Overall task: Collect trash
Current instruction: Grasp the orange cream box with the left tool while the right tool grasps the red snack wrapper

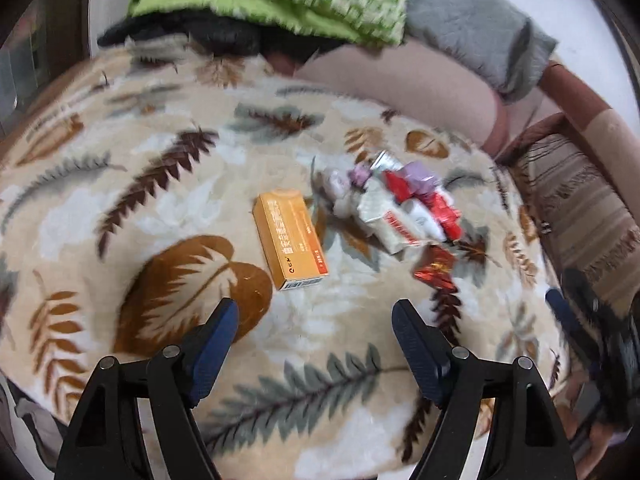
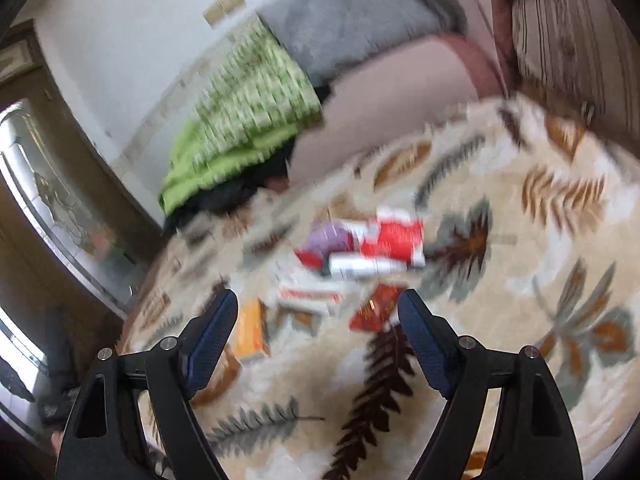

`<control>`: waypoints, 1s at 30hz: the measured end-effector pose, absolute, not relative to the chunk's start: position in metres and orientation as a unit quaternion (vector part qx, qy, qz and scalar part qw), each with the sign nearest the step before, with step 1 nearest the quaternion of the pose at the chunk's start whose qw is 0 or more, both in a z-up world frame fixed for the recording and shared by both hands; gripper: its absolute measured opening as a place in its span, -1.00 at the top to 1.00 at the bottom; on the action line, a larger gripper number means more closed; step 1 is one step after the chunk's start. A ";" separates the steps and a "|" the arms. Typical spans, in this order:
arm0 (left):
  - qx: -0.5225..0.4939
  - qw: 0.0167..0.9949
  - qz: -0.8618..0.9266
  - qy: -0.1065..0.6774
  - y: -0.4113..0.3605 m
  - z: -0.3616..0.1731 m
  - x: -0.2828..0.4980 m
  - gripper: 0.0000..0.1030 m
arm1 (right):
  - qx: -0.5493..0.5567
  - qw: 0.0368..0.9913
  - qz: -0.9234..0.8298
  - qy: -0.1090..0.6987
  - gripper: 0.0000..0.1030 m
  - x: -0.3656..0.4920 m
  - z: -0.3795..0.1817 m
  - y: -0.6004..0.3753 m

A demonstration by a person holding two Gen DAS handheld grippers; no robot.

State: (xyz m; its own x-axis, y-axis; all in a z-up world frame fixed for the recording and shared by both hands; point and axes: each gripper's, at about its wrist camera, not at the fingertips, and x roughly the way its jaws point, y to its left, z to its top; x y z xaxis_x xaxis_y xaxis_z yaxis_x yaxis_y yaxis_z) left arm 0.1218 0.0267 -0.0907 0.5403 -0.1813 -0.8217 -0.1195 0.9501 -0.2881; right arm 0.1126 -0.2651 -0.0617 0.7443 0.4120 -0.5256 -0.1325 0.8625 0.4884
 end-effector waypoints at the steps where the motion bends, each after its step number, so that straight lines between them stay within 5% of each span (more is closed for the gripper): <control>1: -0.154 0.859 -0.014 0.488 0.025 -0.097 0.129 -0.60 | 0.210 0.907 0.148 0.334 -0.58 0.117 -0.071 -0.264; 5: -0.151 0.848 -0.005 0.508 0.024 -0.123 0.163 -0.60 | 0.222 0.888 0.142 0.377 -0.57 0.147 -0.107 -0.262; 9: -0.159 0.843 0.010 0.513 0.030 -0.136 0.184 -0.60 | 0.255 0.865 0.140 0.408 -0.21 0.177 -0.132 -0.260; 20: -0.146 0.835 0.031 0.530 0.026 -0.154 0.207 -0.60 | 0.270 0.846 0.108 0.446 -0.16 0.210 -0.158 -0.253; 24: -0.141 0.830 0.056 0.536 0.037 -0.171 0.214 -0.60 | 0.251 0.845 0.089 0.464 0.28 0.218 -0.171 -0.247; 27: -0.153 0.837 0.064 0.522 0.047 -0.165 0.211 -0.39 | 0.259 0.844 0.092 0.461 0.33 0.215 -0.173 -0.249; 28: -0.155 0.836 0.063 0.523 0.049 -0.165 0.210 -0.14 | 0.252 0.847 0.093 0.460 0.33 0.214 -0.172 -0.248; 30: -0.162 0.834 0.058 0.524 0.054 -0.164 0.209 -0.08 | 0.239 0.853 0.097 0.455 0.38 0.209 -0.168 -0.245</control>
State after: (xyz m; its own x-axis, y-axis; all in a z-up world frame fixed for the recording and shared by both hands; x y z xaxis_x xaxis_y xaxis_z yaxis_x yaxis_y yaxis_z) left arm 0.2093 0.0537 -0.1642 0.4441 -0.0720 -0.8931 -0.2670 0.9408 -0.2086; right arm 0.2093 -0.2450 -0.1677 0.5674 0.3826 -0.7291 0.0515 0.8673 0.4952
